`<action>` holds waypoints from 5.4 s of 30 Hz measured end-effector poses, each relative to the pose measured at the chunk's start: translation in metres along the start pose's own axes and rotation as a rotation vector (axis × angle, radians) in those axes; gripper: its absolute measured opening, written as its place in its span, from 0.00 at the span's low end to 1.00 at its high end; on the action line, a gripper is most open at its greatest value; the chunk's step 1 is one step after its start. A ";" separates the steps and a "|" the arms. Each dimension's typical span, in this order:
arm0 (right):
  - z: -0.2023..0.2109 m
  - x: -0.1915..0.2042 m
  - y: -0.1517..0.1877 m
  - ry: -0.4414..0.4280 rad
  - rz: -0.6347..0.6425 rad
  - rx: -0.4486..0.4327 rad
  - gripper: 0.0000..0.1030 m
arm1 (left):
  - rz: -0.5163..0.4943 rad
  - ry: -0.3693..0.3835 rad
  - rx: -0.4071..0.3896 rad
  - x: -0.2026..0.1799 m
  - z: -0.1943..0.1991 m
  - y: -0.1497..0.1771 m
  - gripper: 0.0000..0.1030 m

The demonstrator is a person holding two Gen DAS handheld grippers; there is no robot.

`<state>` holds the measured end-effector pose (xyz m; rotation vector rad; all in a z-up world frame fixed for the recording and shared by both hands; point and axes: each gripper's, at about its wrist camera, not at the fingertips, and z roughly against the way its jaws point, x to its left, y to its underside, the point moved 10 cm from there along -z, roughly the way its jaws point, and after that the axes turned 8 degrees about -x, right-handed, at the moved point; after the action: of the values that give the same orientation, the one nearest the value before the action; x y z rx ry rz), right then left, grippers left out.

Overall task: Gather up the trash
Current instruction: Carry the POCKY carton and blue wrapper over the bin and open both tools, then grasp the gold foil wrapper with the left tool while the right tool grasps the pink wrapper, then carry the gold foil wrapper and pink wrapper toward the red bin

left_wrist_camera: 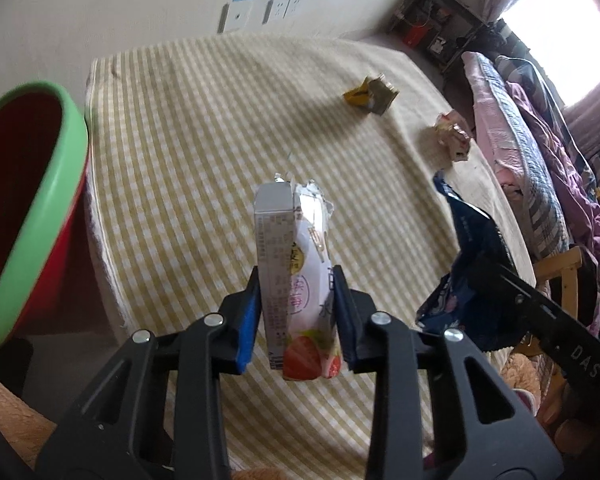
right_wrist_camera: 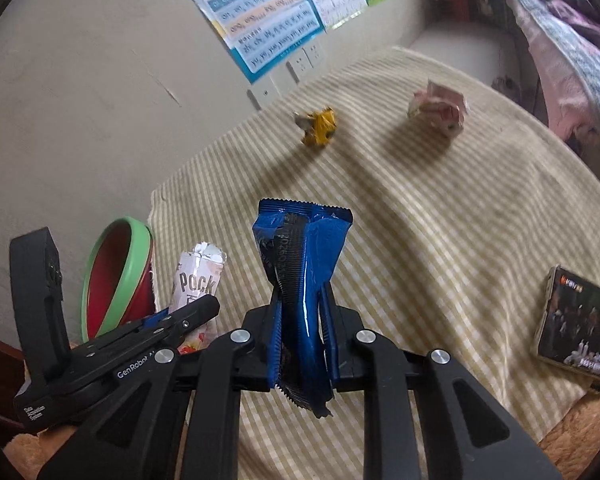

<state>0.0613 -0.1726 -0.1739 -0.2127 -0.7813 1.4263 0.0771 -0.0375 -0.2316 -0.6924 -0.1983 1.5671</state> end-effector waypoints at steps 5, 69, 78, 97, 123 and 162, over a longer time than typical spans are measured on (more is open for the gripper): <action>0.008 0.015 0.001 -0.018 0.034 -0.009 0.17 | -0.042 -0.001 -0.052 -0.006 0.015 -0.010 0.31; -0.064 -0.043 -0.127 0.266 0.014 -0.179 0.60 | 0.108 -0.196 -0.254 0.126 0.093 -0.075 0.72; -0.102 -0.128 -0.131 0.437 0.181 -0.017 0.70 | 0.041 -0.254 -0.226 0.122 0.082 -0.073 0.72; -0.018 -0.080 -0.058 0.111 -0.118 -0.131 0.38 | 0.026 -0.155 -0.140 0.056 0.006 -0.089 0.72; 0.004 -0.077 -0.032 0.058 -0.217 -0.157 0.39 | -0.216 -0.056 -0.001 -0.071 -0.104 -0.118 0.16; 0.007 0.070 -0.020 -0.064 0.111 -0.117 0.39 | -0.087 -0.134 -0.236 0.049 0.086 -0.063 0.16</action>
<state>0.0697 -0.1132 -0.1322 -0.3053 -0.9183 1.4988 0.0860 0.0413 -0.1448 -0.7510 -0.5127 1.5215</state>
